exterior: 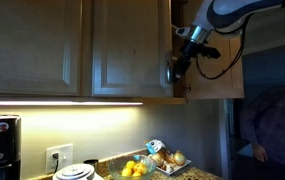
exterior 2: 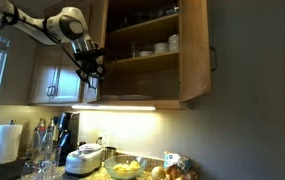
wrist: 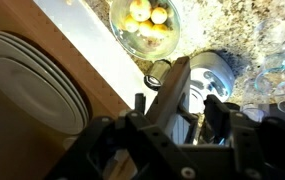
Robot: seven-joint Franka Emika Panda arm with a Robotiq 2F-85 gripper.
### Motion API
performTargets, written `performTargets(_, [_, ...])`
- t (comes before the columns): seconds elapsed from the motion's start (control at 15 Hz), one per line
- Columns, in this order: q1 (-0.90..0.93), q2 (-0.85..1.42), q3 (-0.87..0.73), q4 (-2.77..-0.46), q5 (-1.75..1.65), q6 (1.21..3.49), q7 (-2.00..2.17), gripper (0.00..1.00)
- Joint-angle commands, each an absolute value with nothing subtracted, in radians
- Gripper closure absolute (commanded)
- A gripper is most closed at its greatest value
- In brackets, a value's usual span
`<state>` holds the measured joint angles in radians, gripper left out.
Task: Open the doors of the upper cabinet on the right
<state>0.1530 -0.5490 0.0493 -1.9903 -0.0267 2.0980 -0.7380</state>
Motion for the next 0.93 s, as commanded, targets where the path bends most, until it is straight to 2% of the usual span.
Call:
performTargets(0.0, [0.262,-0.586,0.088,-1.994,0.01,2.081,-0.759,0.62])
performTargets(0.27, [0.318,-0.598,0.107,-1.974,0.024,1.99,-0.768,0.62])
performTargets(0.73, [0.481,-0.51,0.114,-1.931,0.168,2.025,-0.946,0.62])
performTargets(0.87, [0.479,-0.476,0.108,-1.915,0.202,2.013,-0.998,0.62])
